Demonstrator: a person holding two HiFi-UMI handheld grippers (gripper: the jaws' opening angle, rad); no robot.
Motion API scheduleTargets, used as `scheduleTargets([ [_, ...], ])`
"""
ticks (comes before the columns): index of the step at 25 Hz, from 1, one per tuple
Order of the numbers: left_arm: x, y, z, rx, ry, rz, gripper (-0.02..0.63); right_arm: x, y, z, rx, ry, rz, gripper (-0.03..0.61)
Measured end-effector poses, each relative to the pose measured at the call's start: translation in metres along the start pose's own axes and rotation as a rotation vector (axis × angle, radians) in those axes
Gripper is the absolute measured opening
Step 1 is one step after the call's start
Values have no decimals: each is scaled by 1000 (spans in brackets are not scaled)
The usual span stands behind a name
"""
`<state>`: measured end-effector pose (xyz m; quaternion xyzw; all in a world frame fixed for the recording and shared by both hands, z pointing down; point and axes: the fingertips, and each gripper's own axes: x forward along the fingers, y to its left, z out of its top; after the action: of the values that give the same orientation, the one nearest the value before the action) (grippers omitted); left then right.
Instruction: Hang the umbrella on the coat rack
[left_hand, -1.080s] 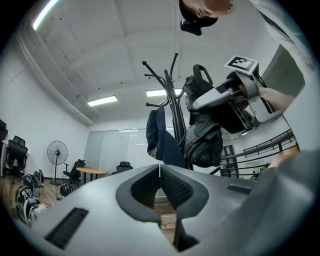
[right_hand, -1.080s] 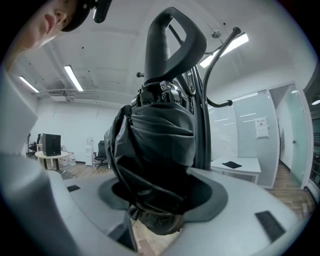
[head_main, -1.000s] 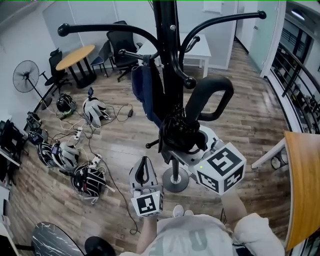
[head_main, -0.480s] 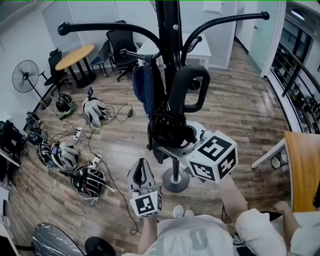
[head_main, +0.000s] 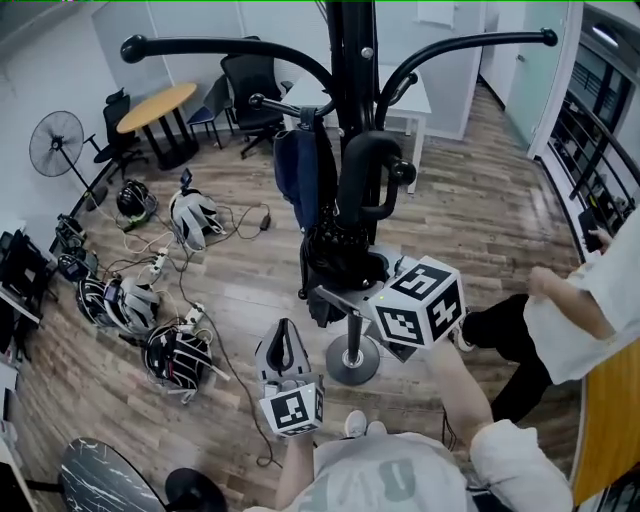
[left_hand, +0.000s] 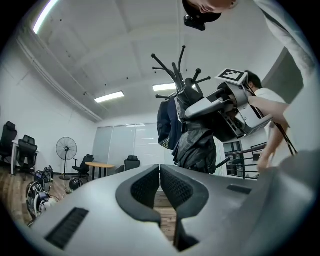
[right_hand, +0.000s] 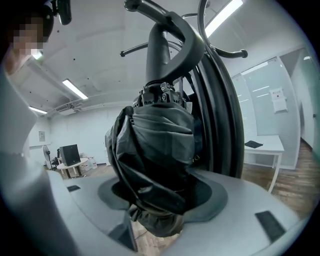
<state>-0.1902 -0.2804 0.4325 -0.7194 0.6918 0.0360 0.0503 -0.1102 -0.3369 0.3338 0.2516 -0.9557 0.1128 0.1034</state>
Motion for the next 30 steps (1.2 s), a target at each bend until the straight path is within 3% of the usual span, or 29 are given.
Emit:
scheduleTargets([
  [11,4,5,-8,7,14,24,29,8,-27,-4,-33,1,-42,279],
  [26,11,-11,1,26,8,-10,28,-10,-24,-6,-77,-29,-70,295],
  [30,13,-19,-1,34,12,-27,28,-22,-30,-10,-95,-39,-117,302],
])
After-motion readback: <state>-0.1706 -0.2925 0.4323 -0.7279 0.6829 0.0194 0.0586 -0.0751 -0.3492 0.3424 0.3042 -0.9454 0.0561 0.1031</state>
